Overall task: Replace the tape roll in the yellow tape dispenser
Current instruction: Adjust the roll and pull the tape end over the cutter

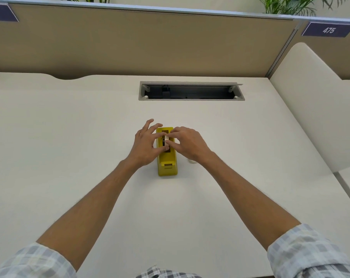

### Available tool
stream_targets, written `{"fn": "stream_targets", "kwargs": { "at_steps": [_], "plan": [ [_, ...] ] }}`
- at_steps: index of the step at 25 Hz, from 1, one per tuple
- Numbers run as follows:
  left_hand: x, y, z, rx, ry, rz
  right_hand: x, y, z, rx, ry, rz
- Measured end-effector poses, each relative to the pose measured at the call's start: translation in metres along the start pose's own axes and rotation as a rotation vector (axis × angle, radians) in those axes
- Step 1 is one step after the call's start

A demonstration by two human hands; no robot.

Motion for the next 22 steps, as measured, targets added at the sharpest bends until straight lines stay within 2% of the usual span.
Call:
{"fn": "stream_targets", "kwargs": {
  "at_steps": [12, 22],
  "plan": [
    [0.002, -0.004, -0.003, 0.042, 0.007, 0.03, -0.001, -0.01, -0.009, -0.087, -0.081, 0.245],
    [0.001, -0.003, -0.002, 0.017, 0.003, 0.035, -0.005, -0.007, -0.023, -0.013, -0.142, 0.184]
  ]
}}
Point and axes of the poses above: each hand's wrist, its own z-axis away from the middle knuckle, its own x-axis out of the palm, y = z × x, the point moved 5 cm from there along -z, towards the middle knuckle
